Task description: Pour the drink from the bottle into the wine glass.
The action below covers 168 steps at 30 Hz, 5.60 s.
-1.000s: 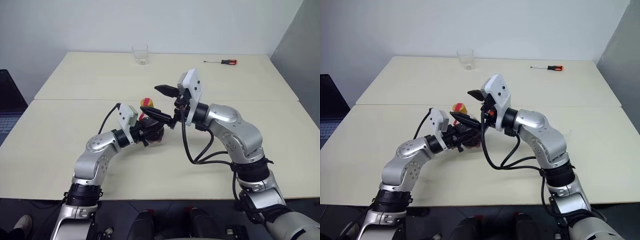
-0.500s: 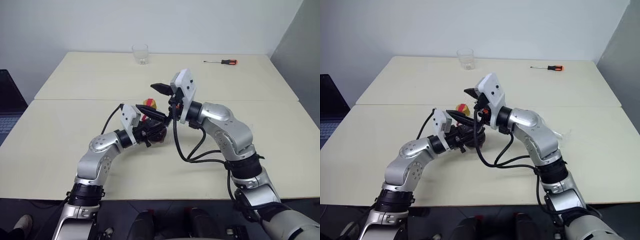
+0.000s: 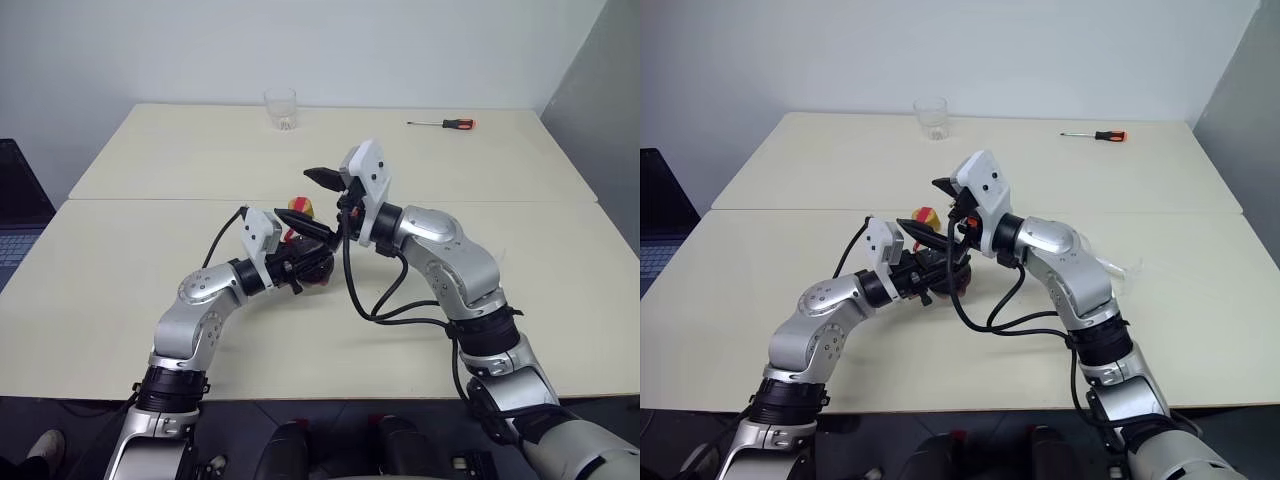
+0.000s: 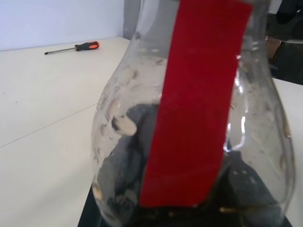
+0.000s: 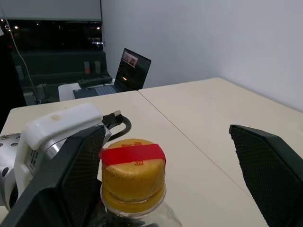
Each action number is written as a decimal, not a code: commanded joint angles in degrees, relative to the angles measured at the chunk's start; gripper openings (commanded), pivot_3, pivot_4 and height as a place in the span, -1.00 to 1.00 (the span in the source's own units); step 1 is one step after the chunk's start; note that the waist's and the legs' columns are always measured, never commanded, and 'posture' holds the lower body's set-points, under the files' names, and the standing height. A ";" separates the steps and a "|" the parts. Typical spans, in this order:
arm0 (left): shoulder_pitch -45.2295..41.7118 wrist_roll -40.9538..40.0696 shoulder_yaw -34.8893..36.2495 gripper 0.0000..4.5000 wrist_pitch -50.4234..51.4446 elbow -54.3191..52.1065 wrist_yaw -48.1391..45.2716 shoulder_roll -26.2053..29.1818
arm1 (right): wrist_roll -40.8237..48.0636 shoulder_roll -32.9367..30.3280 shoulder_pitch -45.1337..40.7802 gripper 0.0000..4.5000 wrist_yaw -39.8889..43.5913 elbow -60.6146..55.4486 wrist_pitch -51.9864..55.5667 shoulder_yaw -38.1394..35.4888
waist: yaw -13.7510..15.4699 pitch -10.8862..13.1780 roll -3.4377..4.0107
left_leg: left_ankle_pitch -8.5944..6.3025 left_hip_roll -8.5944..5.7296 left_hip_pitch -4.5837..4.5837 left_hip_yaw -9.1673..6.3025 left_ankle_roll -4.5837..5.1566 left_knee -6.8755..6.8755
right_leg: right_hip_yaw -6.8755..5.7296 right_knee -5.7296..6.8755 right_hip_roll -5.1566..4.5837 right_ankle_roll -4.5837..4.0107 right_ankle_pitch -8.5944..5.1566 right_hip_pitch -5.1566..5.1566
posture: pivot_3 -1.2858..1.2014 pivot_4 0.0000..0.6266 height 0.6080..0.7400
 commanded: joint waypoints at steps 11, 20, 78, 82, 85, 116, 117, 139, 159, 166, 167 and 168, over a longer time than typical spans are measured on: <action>-0.87 -1.10 1.11 -0.35 -0.29 -3.17 -0.18 0.41 | 0.37 -2.89 -0.32 0.98 1.06 -1.98 -1.03 -2.21 | 0.00 0.00 0.00 | 0.00 0.00 0.00 0.00 0.00 0.00 | 0.00 0.00 0.00 0.00 0.00 0.00 | 0.03 -0.52 1.00; -1.27 -0.99 1.41 -0.35 -0.17 -2.73 -0.37 0.60 | 0.96 -5.06 0.47 0.98 1.57 -2.68 -0.67 -3.02 | 0.00 0.00 0.00 | 0.00 0.00 0.00 0.01 0.00 0.00 | 0.01 0.00 0.00 0.00 0.00 0.00 | 0.03 -0.52 1.00; -0.69 -1.00 0.91 -0.35 -0.76 -3.26 -0.38 0.52 | 7.57 0.48 -0.12 0.98 2.31 -3.44 3.15 -1.50 | 0.00 0.00 0.00 | 0.00 0.00 0.00 0.00 0.00 0.00 | 0.01 0.00 0.00 0.00 0.00 0.00 | 0.03 -0.52 1.00; -0.70 -1.10 0.90 -0.35 -0.71 -3.32 -0.34 0.53 | 7.46 0.64 -0.46 0.98 2.19 -2.52 2.84 -1.69 | -0.01 0.00 0.00 | 0.00 0.00 0.00 0.00 0.00 0.00 | 0.00 0.00 0.00 0.00 0.00 0.00 | 0.03 -0.52 1.00; -0.65 -1.12 0.87 -0.35 -0.64 -3.41 -0.32 0.54 | 7.50 0.66 -0.55 0.91 2.13 -2.27 2.72 -1.80 | -0.01 0.00 0.00 | 0.00 0.00 0.00 0.00 0.00 0.00 | 0.00 0.00 0.00 0.00 0.00 0.00 | 0.03 -0.52 1.00; -0.84 -1.22 1.32 -0.35 -0.49 -3.36 -0.32 0.92 | 4.95 -0.78 -0.27 -0.02 3.02 -0.90 0.18 -1.79 | -0.01 0.00 0.00 | 0.00 0.00 0.00 0.00 0.00 0.00 | 0.00 0.00 0.00 0.00 0.00 0.00 | 0.03 -0.52 1.00; -0.82 -1.22 1.34 -0.35 -0.51 -3.35 -0.32 0.93 | 4.83 -1.00 -0.18 -0.02 3.10 -0.79 -0.05 -1.81 | -0.01 0.00 0.00 | 0.00 0.00 0.00 0.00 0.00 0.00 | 0.00 0.00 0.00 0.00 0.00 0.00 | 0.03 -0.52 1.00; -0.65 -1.13 1.48 -0.35 -0.68 -3.30 -0.33 0.98 | 6.34 -4.59 1.78 -0.02 3.62 -3.71 1.54 -2.89 | 0.00 0.00 0.00 | 0.00 0.00 0.00 0.00 0.00 0.00 | 0.00 0.00 0.00 0.00 0.00 0.00 | 0.03 -0.52 1.00; -1.20 -1.12 1.59 -0.35 -0.87 -2.50 -0.58 1.03 | 8.01 -8.91 3.26 -0.02 3.95 -5.63 3.14 -4.45 | 0.00 0.00 0.00 | 0.00 0.00 0.00 0.02 0.00 0.00 | 0.01 -0.01 0.00 0.00 0.00 0.00 | 0.03 -0.52 1.00; -1.37 -1.12 1.63 -0.35 -0.90 -2.29 -0.66 1.00 | 8.42 -9.42 3.61 -0.02 3.85 -6.14 3.46 -4.76 | 0.00 0.00 0.00 | 0.00 0.00 0.00 0.02 0.00 0.00 | 0.01 -0.01 0.00 0.00 0.00 0.00 | 0.03 -0.52 1.00; -1.40 -1.11 1.63 -0.35 -0.90 -2.24 -0.67 1.01 | 8.42 -9.53 3.76 -0.02 3.90 -6.21 3.46 -4.78 | 0.01 0.00 0.00 | 0.00 0.00 0.00 0.02 0.00 0.00 | 0.01 -0.01 0.00 0.00 0.00 0.00 | 0.03 -0.52 1.00; -1.42 -1.10 1.64 -0.35 -0.90 -2.21 -0.66 1.01 | 8.42 -9.70 3.95 -0.02 3.98 -6.28 3.44 -4.82 | 0.02 0.00 0.00 | 0.00 0.00 0.00 0.02 0.00 0.00 | 0.01 -0.01 0.00 0.00 0.00 0.00 | 0.03 -0.52 1.00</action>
